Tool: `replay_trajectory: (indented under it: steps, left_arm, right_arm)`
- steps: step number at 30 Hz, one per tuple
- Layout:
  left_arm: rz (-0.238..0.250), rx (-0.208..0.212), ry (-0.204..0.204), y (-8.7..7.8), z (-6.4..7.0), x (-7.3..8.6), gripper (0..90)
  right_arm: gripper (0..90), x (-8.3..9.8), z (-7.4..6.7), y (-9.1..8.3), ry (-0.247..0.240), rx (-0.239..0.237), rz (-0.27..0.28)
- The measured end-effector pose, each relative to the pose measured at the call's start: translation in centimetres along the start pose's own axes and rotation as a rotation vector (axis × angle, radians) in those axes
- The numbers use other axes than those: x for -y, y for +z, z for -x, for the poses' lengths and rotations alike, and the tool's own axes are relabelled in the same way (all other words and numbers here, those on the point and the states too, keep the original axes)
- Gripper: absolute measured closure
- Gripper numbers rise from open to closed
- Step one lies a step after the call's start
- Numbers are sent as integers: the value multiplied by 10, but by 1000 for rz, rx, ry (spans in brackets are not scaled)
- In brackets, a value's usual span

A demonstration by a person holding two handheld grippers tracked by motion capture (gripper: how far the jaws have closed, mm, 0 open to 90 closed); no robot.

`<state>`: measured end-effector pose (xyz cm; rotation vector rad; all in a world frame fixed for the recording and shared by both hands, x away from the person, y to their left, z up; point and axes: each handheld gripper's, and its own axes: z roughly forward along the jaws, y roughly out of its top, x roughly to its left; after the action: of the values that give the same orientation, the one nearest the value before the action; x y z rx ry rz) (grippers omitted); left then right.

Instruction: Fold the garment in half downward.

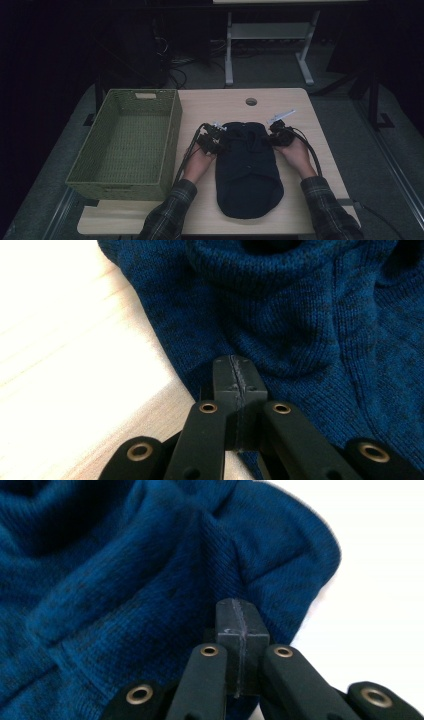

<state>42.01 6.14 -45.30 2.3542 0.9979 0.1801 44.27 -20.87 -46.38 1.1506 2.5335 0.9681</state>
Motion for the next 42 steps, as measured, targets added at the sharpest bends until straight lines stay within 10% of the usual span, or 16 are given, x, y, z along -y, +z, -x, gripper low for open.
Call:
replay_trajectory:
  steps: [28, 42]
  left_arm:
    - [-82, 118, 112, -31, 51, 47, 900]
    - [4, 49, 24, -46, 5, 3, 795]
  right_arm:
    - [899, 39, -55, -29, -87, -25, -22]
    - [713, 5, -26, -50, -32, -36, 48]
